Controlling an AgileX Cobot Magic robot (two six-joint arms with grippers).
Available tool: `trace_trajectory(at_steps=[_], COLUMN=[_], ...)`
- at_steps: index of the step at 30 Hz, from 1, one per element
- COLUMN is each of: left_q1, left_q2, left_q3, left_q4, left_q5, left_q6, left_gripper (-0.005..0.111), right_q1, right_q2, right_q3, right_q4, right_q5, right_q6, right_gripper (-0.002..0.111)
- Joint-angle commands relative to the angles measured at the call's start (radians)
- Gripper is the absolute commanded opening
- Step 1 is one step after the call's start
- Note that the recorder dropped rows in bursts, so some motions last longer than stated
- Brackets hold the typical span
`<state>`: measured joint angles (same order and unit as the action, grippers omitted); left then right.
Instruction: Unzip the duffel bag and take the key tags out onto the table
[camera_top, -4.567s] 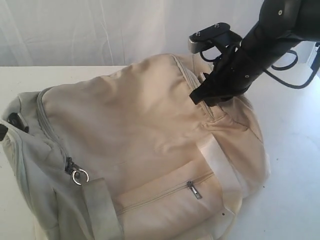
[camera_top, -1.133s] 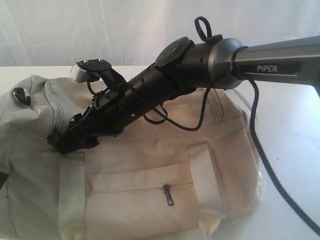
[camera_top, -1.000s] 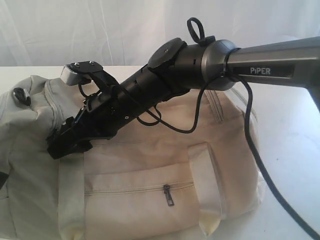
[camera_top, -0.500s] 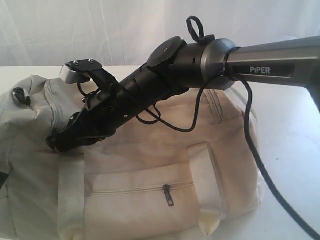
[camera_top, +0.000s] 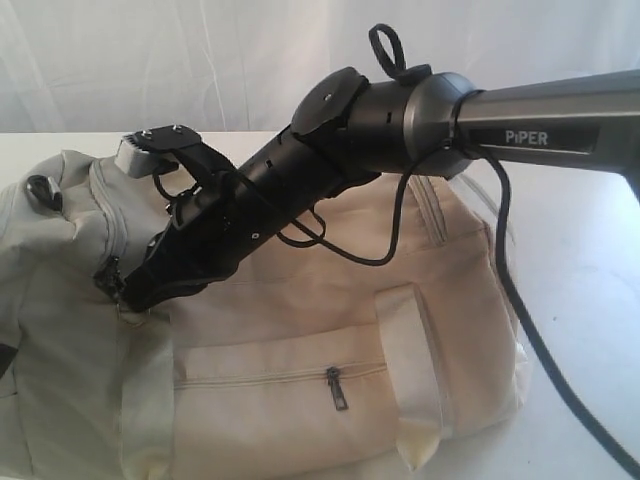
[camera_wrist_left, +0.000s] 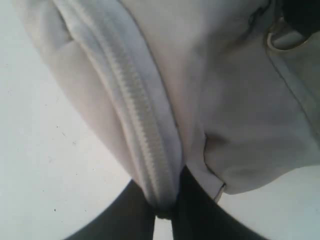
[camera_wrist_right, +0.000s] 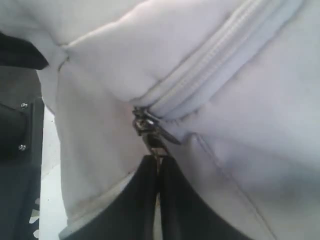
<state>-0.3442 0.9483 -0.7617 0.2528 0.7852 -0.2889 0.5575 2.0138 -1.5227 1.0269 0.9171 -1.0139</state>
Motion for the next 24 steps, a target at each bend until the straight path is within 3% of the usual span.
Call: trace_trajectory(at_steps=[1,21,24], left_q1=[0.004,0.004,0.004], left_q2=[-0.021,-0.021,-0.021], left_q3=[-0.006,-0.006,-0.006], left_q4=[0.038,0.038,0.038], left_q5=[0.008,0.008,0.008], left_q6=[0.002,0.002,0.002], left_gripper=[0.0,0.0,0.0], right_q1=[-0.001,0.051,0.051], right_q2=[-0.034,0.0,0.0], right_q3=[-0.002,-0.001,-0.001], right_q4=[-0.037,-0.03,-0.03], right_q5=[-0.035,-0.025,-0.025], right_q6=[0.025,0.032,0.032], right_gripper=[0.0,0.0,0.006])
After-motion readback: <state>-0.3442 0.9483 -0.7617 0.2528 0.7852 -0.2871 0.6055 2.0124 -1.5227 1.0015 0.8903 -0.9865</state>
